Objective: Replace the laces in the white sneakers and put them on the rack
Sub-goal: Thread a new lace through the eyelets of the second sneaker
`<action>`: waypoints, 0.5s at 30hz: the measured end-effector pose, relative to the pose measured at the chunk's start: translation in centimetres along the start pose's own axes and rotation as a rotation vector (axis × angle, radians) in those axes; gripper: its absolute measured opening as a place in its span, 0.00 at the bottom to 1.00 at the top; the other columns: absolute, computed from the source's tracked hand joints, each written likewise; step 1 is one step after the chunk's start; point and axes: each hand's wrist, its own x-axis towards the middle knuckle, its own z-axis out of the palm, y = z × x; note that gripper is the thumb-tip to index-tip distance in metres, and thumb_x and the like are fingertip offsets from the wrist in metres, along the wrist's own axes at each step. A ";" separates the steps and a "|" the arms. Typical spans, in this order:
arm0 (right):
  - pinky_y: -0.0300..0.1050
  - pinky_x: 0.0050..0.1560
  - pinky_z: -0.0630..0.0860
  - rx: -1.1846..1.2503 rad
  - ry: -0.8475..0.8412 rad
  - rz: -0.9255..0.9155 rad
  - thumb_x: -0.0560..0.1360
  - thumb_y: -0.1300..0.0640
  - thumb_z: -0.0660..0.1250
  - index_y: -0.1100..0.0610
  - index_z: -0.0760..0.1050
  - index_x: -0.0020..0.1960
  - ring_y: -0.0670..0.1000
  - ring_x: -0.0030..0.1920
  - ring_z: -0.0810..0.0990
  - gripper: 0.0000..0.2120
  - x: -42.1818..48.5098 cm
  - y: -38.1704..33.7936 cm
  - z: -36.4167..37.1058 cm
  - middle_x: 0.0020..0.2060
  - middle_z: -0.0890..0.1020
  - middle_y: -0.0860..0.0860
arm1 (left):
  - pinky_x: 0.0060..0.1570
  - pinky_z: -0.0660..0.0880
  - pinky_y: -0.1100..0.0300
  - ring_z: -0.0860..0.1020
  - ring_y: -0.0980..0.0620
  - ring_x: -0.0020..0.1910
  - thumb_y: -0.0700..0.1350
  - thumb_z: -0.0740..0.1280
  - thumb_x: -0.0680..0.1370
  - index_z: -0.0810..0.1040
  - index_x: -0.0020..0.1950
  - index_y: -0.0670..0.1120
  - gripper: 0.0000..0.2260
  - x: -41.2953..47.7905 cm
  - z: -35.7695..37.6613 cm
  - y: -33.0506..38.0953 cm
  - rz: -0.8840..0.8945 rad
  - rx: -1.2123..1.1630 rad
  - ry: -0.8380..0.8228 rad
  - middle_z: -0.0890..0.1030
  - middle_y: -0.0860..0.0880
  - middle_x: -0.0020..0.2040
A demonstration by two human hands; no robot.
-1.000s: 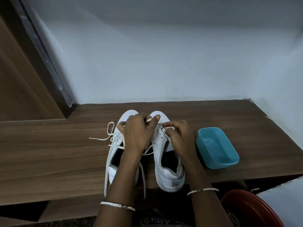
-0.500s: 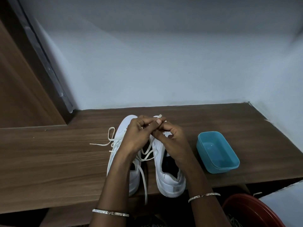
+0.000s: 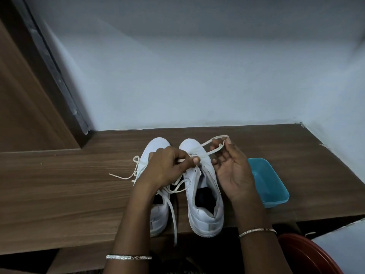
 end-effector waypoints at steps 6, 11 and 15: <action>0.41 0.36 0.71 -0.490 0.047 -0.130 0.77 0.55 0.70 0.60 0.81 0.50 0.50 0.41 0.80 0.08 0.2 0.7 -0.3 0.44 0.86 0.54 | 0.30 0.58 0.61 0.61 0.51 0.26 0.54 0.64 0.81 0.86 0.48 0.49 0.13 -0.2 -0.8 0.7 -0.030 -0.594 0.199 0.66 0.46 0.27; 0.39 0.42 0.76 -0.900 -0.404 -0.228 0.75 0.62 0.72 0.56 0.84 0.49 0.47 0.44 0.82 0.04 -1.0 1.6 1.8 0.43 0.86 0.49 | 0.28 0.64 0.68 0.66 0.57 0.29 0.43 0.62 0.82 0.83 0.56 0.40 0.12 0.0 -0.7 3.3 -0.121 -1.264 0.143 0.71 0.49 0.32; 0.34 0.43 0.73 -0.944 -0.539 -0.227 0.76 0.63 0.71 0.60 0.83 0.49 0.38 0.39 0.80 0.02 -1.5 1.9 2.6 0.37 0.84 0.42 | 0.41 0.78 0.64 0.80 0.53 0.41 0.39 0.59 0.82 0.78 0.62 0.38 0.13 0.0 -1.3 3.3 -0.053 -1.427 0.110 0.83 0.45 0.44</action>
